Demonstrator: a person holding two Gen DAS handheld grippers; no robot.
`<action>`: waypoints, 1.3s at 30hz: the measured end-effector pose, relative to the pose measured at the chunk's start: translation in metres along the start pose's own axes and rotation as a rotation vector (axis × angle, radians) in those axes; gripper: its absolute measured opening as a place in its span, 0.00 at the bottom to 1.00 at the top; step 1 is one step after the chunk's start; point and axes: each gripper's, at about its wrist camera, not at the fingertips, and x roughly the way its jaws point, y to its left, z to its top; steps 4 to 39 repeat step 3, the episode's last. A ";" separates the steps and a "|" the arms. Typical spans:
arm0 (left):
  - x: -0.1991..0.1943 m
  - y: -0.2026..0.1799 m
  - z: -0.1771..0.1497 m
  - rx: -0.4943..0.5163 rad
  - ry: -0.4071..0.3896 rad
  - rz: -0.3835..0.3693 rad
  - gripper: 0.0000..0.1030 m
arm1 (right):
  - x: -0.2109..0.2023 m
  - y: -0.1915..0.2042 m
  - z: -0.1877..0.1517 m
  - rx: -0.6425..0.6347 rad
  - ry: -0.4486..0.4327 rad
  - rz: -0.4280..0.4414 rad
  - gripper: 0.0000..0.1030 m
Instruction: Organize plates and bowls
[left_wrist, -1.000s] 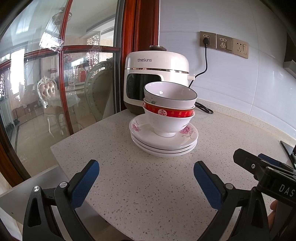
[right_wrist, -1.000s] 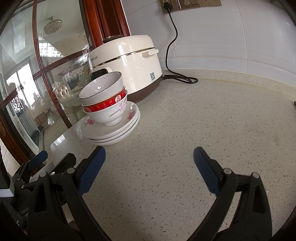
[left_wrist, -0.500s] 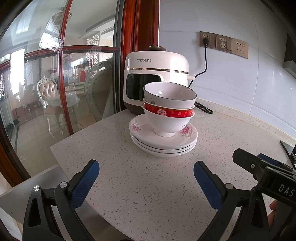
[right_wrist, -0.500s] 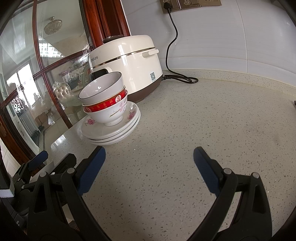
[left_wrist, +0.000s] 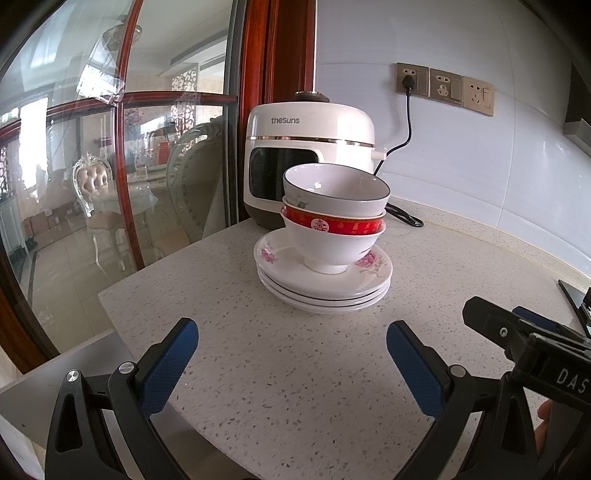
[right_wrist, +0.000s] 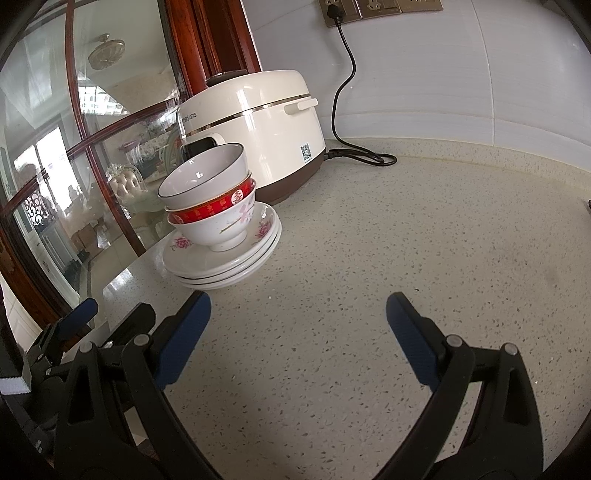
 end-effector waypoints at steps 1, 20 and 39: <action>-0.001 0.000 0.000 0.001 -0.007 0.005 1.00 | 0.000 0.000 0.000 0.002 0.000 -0.001 0.94; -0.001 0.000 0.001 0.006 -0.020 0.010 1.00 | 0.000 -0.001 0.000 0.007 0.000 -0.001 0.94; -0.001 0.000 0.001 0.006 -0.020 0.010 1.00 | 0.000 -0.001 0.000 0.007 0.000 -0.001 0.94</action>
